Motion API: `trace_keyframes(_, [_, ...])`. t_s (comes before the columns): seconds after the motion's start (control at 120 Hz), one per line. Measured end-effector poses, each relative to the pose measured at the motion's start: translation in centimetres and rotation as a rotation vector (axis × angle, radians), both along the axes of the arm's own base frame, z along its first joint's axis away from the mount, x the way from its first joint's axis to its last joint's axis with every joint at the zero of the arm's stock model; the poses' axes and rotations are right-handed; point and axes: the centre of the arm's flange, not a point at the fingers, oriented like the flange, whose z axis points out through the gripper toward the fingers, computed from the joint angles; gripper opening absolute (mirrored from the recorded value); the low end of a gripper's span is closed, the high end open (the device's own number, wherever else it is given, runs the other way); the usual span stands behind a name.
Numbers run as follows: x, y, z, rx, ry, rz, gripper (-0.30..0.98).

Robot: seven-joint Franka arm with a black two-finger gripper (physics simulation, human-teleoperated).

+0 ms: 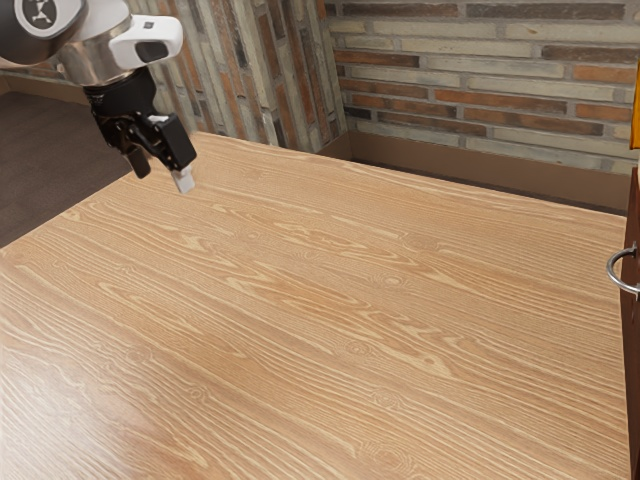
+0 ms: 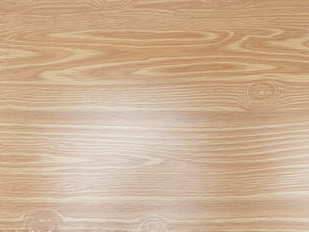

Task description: Pull the drawer handle with one arm to open the drawer

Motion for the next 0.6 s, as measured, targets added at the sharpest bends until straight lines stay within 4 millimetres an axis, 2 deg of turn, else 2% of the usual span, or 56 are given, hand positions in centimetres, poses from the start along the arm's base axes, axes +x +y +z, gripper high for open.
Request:
trace_keyframes(0.125, [-0.1, 0.5, 0.0, 0.000, 0.002, 0.002, 0.67])
trace_keyframes(0.258, [0.2, -0.2, -0.1, -0.004, 0.005, -0.018, 0.67])
trace_keyframes(0.292, [-0.3, -0.6, 1.8, 0.004, -0.031, -0.024, 0.66])
trace_keyframes(0.325, [-1.3, -1.2, 5.2, 0.018, -0.095, -0.032, 0.66])
trace_keyframes(0.367, [-2.9, -2.1, 9.0, 0.028, -0.173, -0.047, 0.67])
trace_keyframes(0.408, [-3.7, -3.1, 10.8, 0.026, -0.207, -0.066, 0.67])
trace_keyframes(0.483, [-3.0, -5.4, 10.9, -0.010, -0.210, -0.114, 0.67])
trace_keyframes(0.542, [-1.9, -8.6, 10.2, -0.039, -0.197, -0.163, 0.67])
trace_keyframes(0.6, [-0.2, -11.7, 8.7, -0.061, -0.173, -0.207, 0.66])
